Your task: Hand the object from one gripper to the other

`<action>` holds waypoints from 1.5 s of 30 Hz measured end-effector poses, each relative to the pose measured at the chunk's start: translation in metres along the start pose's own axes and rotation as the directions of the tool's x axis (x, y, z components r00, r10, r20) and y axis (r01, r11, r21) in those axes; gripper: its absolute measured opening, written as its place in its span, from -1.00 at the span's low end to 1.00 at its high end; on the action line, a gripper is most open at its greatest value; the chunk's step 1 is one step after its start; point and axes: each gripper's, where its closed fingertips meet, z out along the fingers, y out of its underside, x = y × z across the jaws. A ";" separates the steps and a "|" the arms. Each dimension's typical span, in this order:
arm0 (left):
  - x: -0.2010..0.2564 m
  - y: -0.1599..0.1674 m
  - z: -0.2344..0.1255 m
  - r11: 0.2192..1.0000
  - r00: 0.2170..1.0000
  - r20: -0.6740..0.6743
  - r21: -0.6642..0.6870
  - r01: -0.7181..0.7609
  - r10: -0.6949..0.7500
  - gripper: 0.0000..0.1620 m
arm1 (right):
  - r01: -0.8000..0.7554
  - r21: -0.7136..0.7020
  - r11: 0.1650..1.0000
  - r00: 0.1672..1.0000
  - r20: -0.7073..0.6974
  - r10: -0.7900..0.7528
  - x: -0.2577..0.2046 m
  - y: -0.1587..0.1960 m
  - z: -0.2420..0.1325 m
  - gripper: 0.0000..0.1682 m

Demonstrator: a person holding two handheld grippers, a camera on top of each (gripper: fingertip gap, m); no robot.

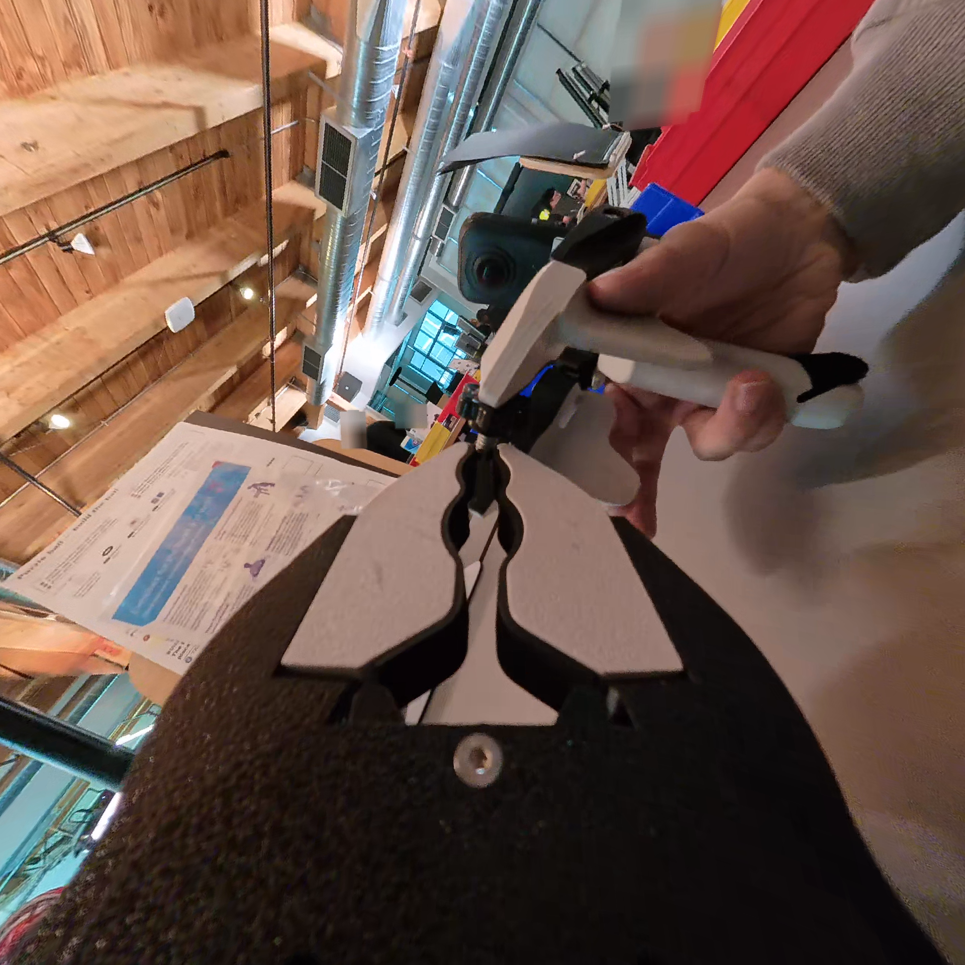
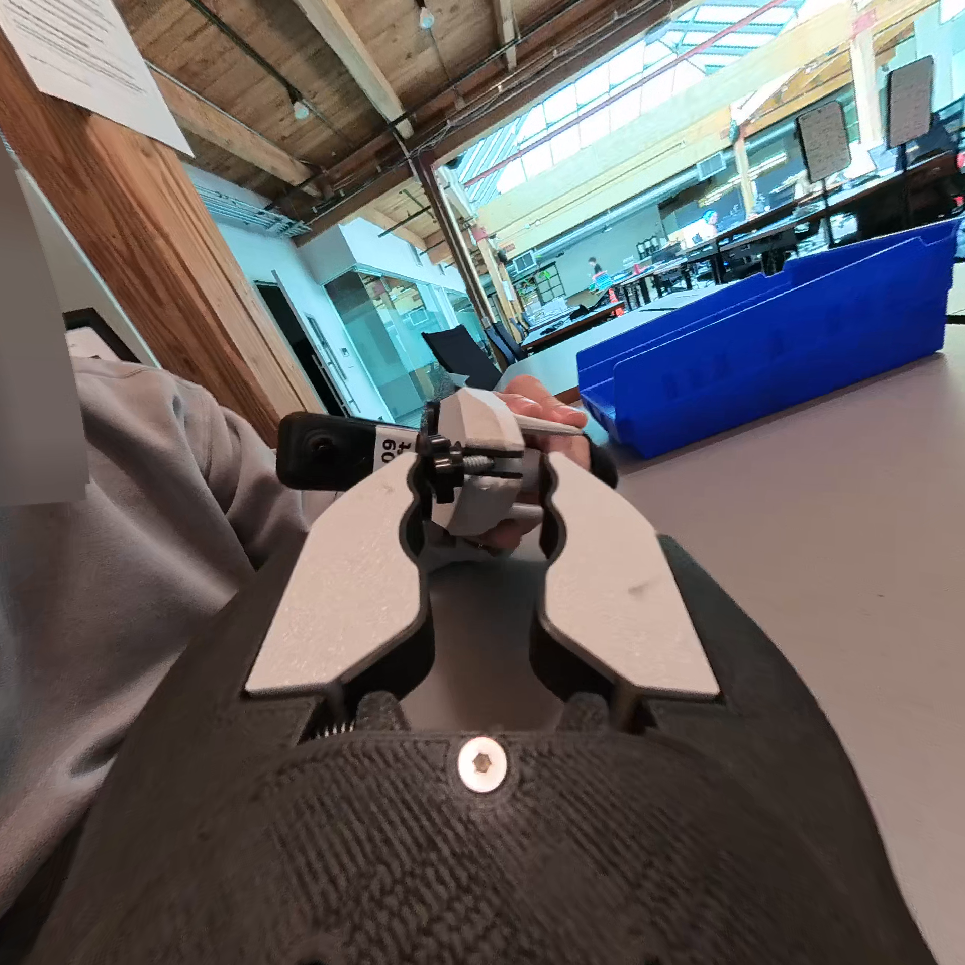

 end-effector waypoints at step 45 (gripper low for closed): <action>-0.010 0.054 0.001 0.953 0.996 0.083 -0.302 0.003 0.023 -0.96 | 0.639 -0.524 0.563 0.433 -0.360 -0.826 0.061 0.002 -0.021 -0.72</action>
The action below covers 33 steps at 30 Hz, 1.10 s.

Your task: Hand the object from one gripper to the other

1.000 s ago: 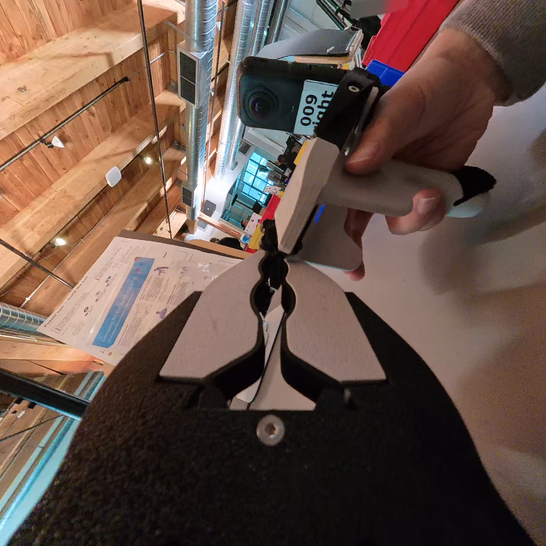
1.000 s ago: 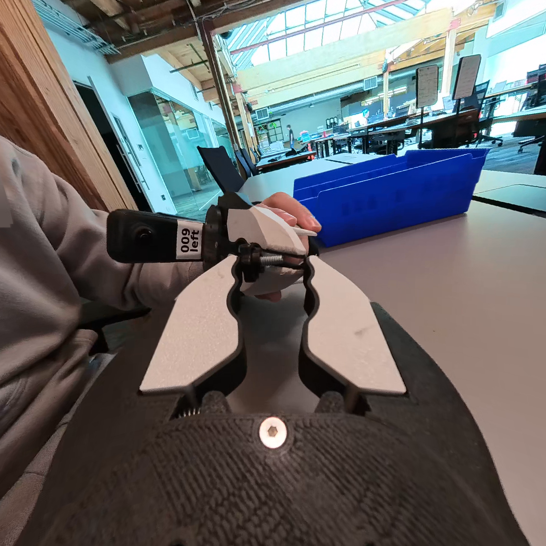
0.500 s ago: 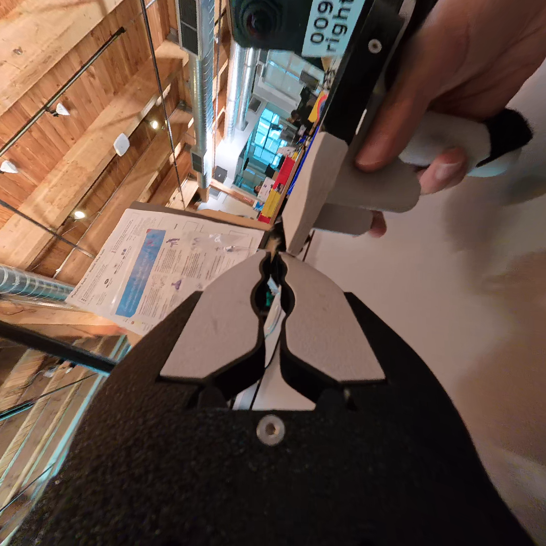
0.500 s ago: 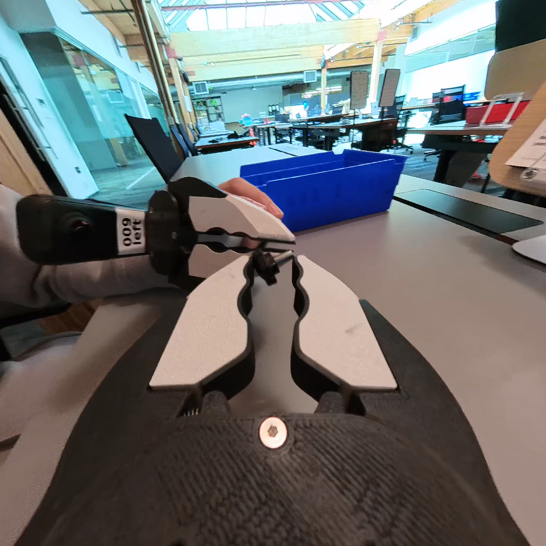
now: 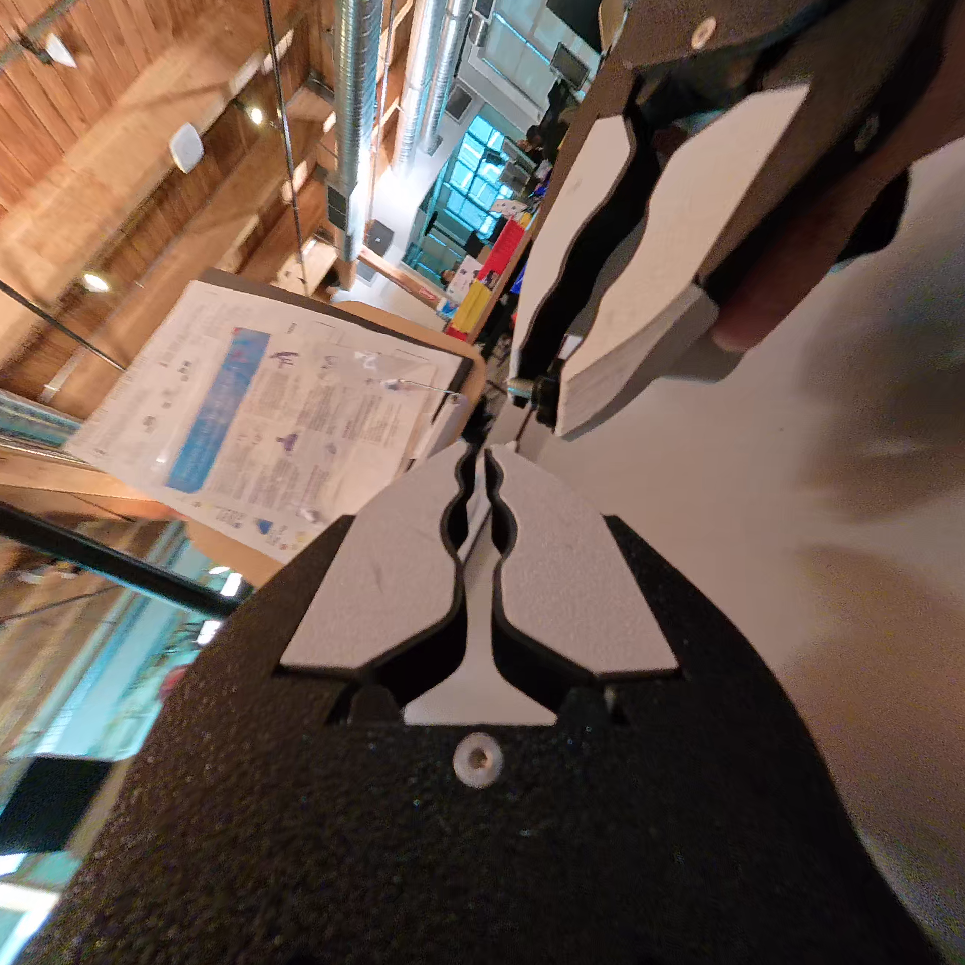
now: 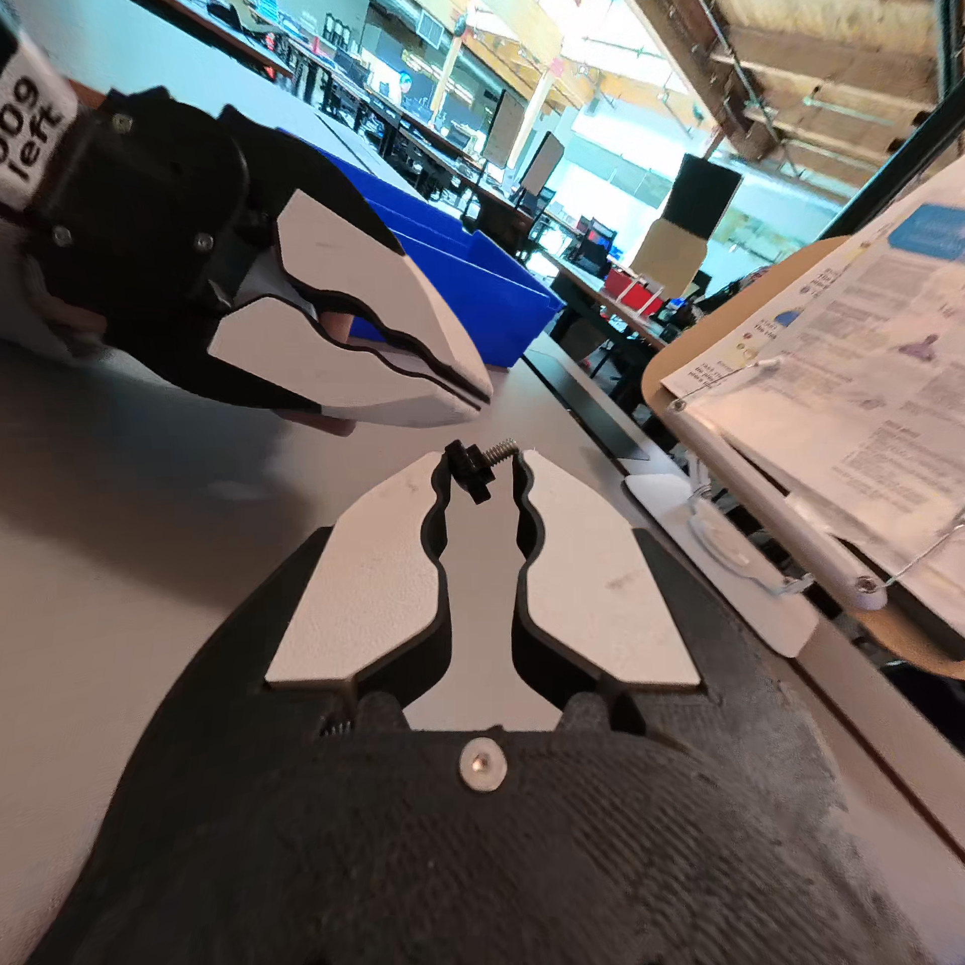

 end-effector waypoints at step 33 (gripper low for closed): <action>0.025 0.003 0.003 0.644 0.560 -0.373 -0.154 0.749 -0.740 -0.72 | 0.319 0.009 0.948 0.948 -0.020 -0.319 -0.012 -0.004 -0.003 -0.55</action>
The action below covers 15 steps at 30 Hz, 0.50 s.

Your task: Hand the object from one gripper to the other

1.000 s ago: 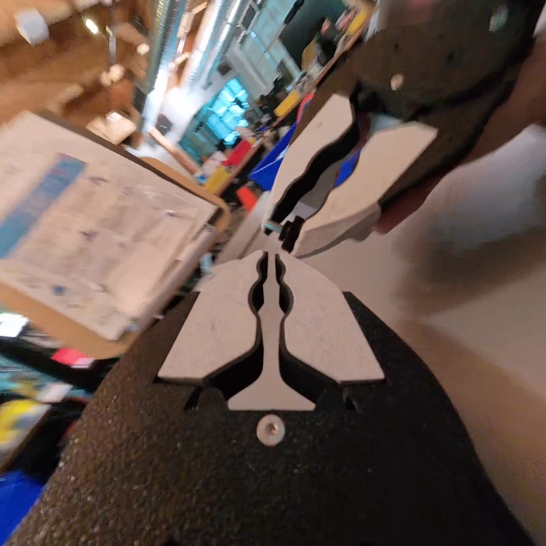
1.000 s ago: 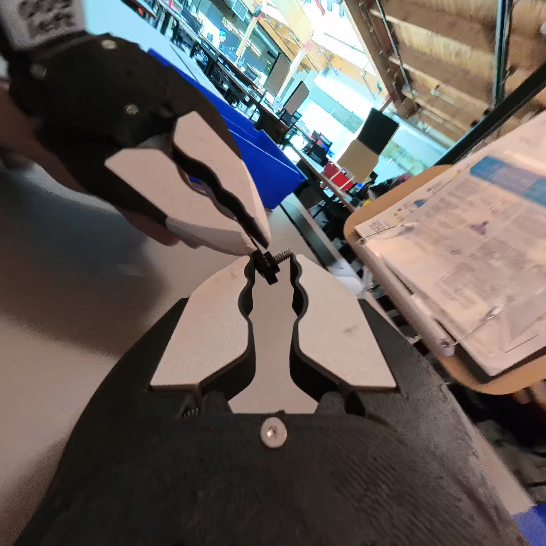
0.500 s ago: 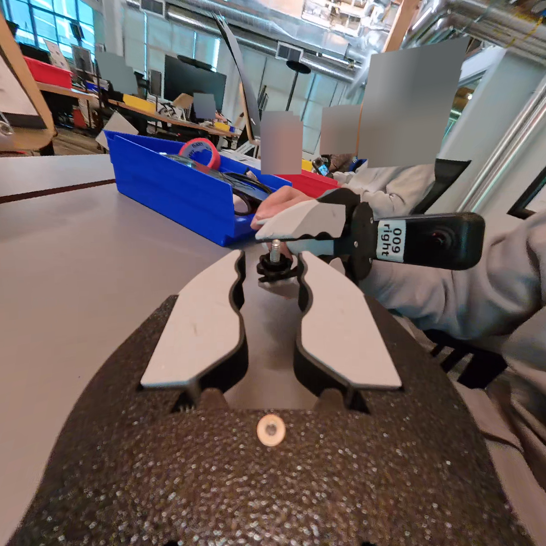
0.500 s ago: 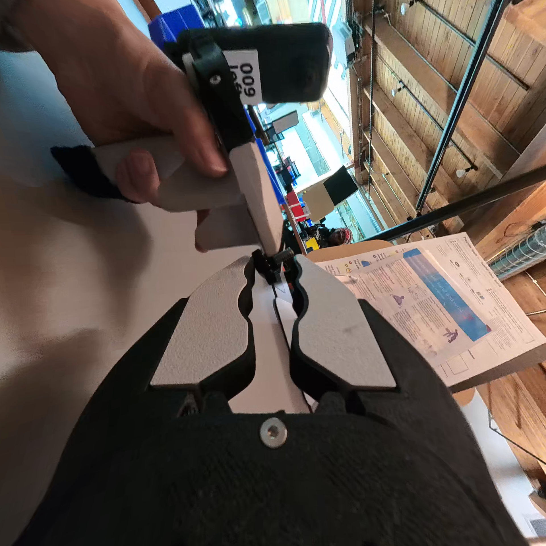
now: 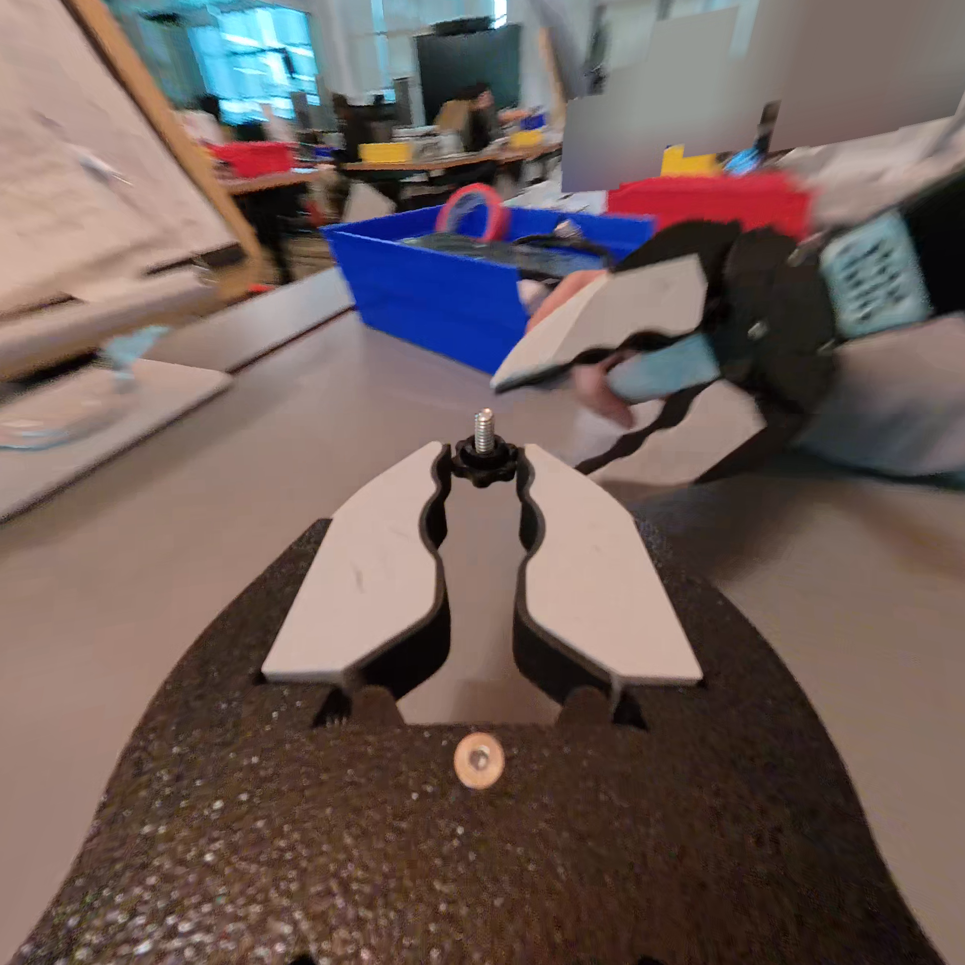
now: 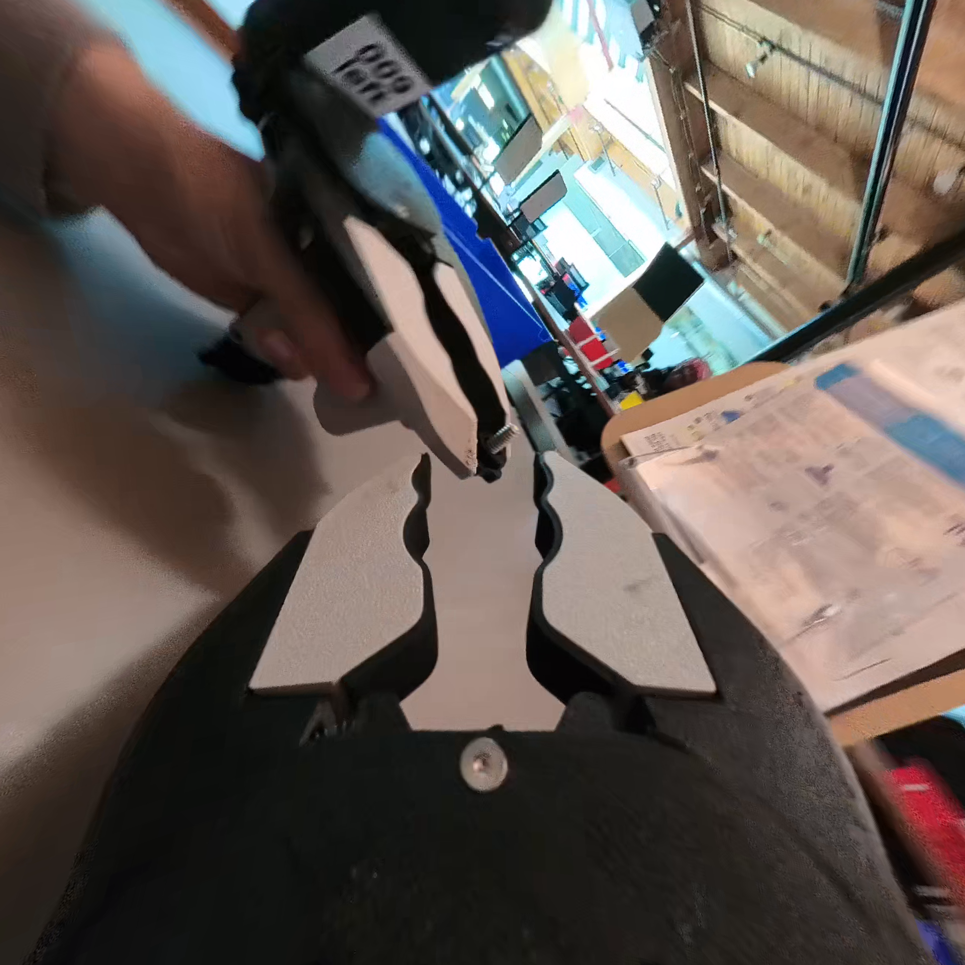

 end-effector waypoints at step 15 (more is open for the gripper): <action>-0.005 -0.006 0.000 0.807 0.758 0.276 -0.204 -0.554 0.591 -0.71 | -0.618 0.070 0.783 0.786 0.099 0.611 0.011 -0.009 0.000 -1.00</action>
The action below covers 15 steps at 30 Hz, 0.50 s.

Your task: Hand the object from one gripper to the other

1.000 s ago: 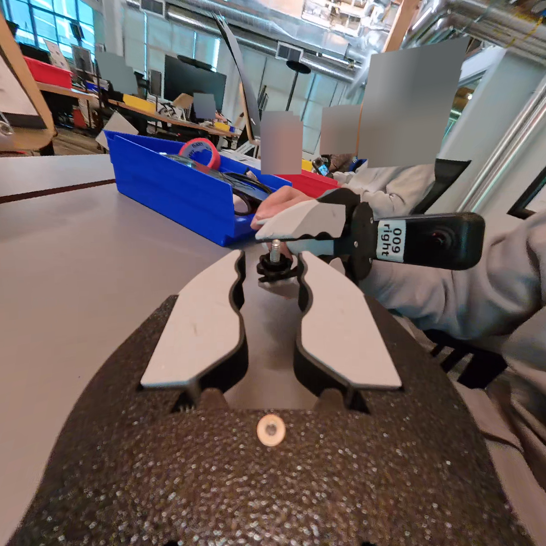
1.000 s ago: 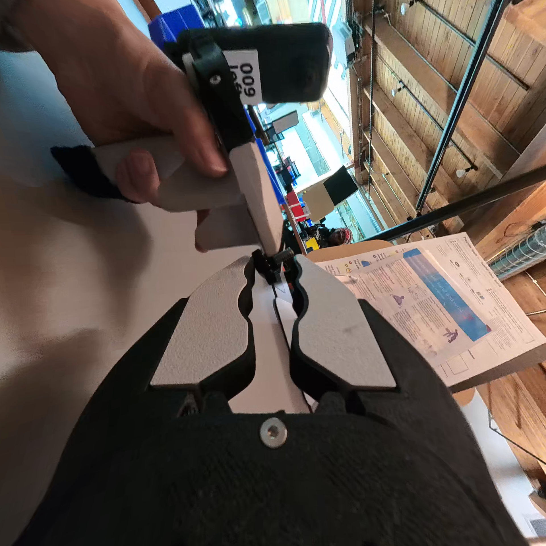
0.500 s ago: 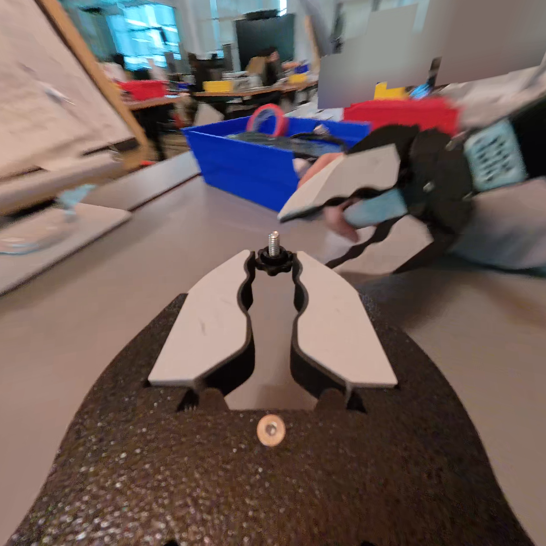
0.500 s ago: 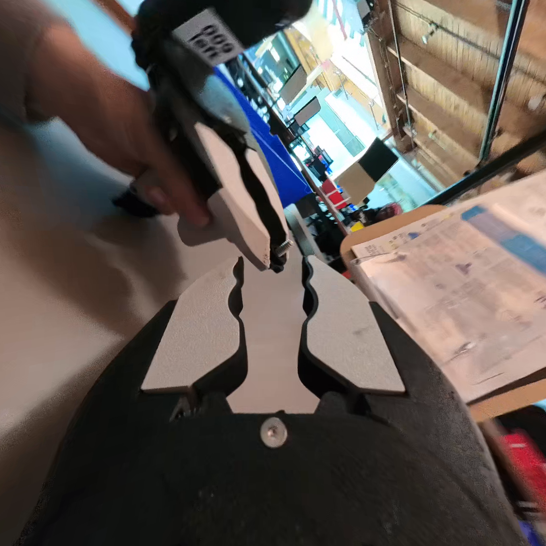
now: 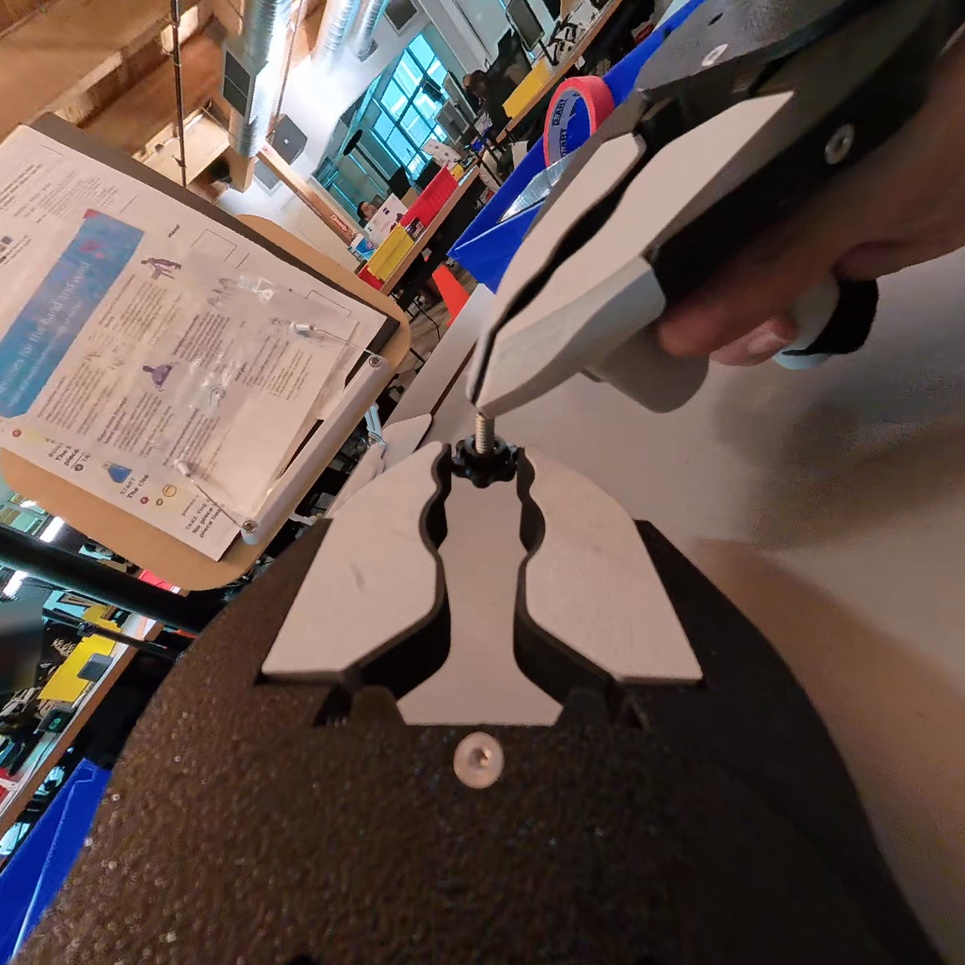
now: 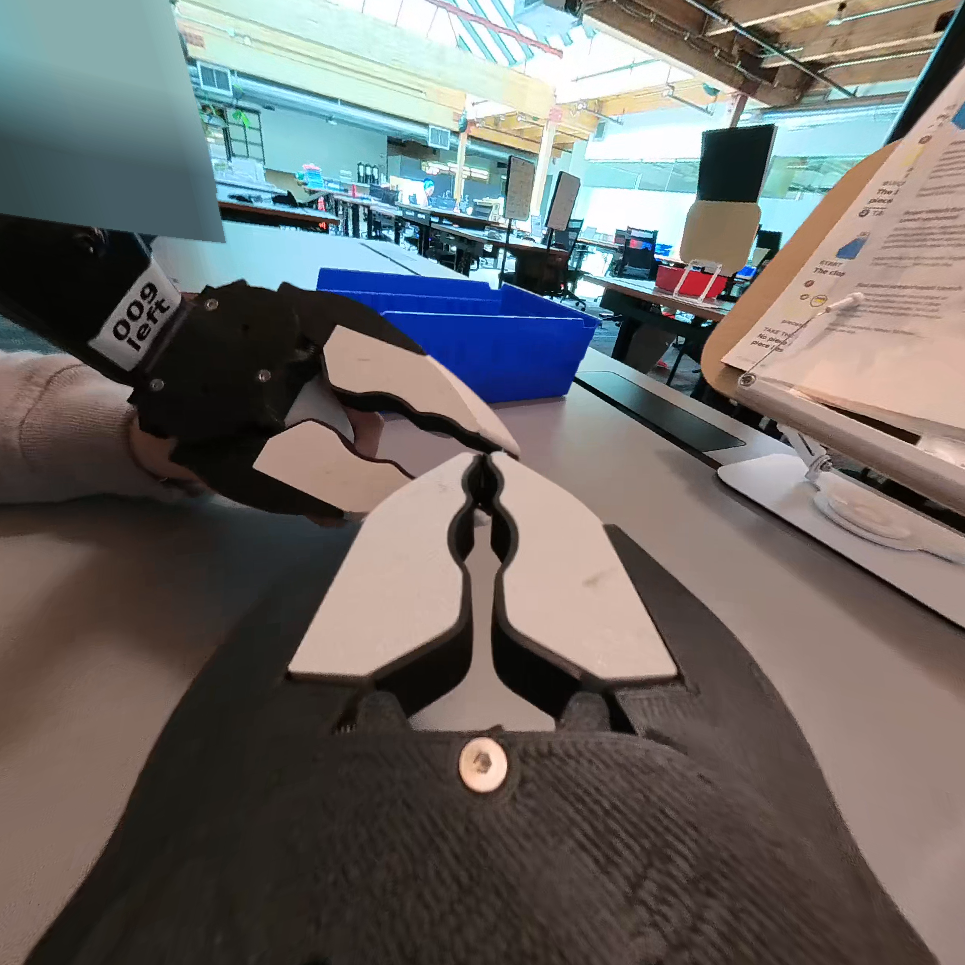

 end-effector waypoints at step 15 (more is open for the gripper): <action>0.000 0.002 0.001 1.000 1.000 -0.001 -0.002 -0.005 0.005 -0.71 | 0.073 -0.019 0.997 0.997 -0.038 -0.073 0.003 0.004 -0.001 -0.96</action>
